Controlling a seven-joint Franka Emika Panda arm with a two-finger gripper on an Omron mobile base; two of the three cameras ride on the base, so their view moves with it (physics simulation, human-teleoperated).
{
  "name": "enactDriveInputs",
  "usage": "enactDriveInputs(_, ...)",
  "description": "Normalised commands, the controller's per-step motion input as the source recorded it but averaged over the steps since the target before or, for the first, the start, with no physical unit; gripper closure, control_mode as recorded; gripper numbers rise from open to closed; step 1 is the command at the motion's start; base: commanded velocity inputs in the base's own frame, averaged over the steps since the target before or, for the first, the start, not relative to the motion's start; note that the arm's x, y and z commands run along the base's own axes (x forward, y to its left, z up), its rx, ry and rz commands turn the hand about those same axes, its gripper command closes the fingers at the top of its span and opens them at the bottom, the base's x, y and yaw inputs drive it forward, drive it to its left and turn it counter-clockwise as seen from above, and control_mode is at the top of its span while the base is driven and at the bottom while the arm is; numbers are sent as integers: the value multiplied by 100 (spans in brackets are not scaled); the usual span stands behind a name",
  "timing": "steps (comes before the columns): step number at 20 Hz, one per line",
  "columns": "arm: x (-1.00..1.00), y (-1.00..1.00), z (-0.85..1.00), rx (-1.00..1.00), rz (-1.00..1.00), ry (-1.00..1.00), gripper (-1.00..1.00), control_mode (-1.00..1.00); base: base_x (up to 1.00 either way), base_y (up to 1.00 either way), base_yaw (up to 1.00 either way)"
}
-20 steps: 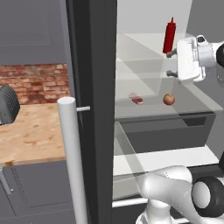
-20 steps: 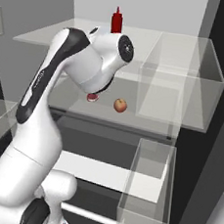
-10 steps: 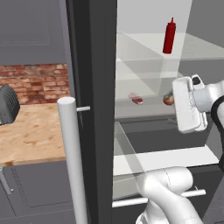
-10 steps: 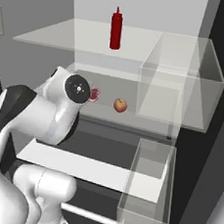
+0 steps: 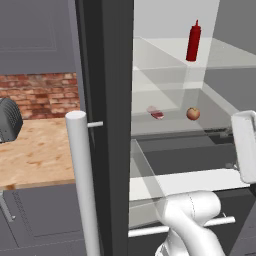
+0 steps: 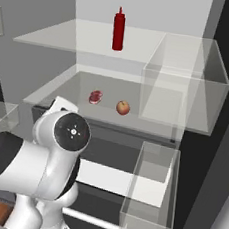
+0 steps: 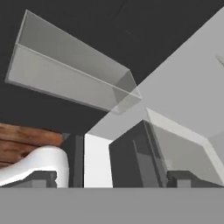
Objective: Place the mustard and ketchup from the counter to the top shelf of the fridge. If the existing items in the fridge are on the top shelf, move them to other shelves.
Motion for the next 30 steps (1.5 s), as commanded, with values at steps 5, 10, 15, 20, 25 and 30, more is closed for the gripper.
enactDriveInputs(5,0,0,0,0,0,0,-100,100,-100,-22,0)
enactDriveInputs(10,0,0,0,0,0,0,-100,100,-100,40,1)
enactDriveInputs(15,0,0,0,0,0,0,-100,100,-100,100,13)
enactDriveInputs(20,0,0,0,0,0,0,-100,100,-70,100,20)
enactDriveInputs(25,0,0,0,0,0,0,-100,100,42,100,4)
enactDriveInputs(30,0,0,0,0,0,0,-100,100,100,100,-2)
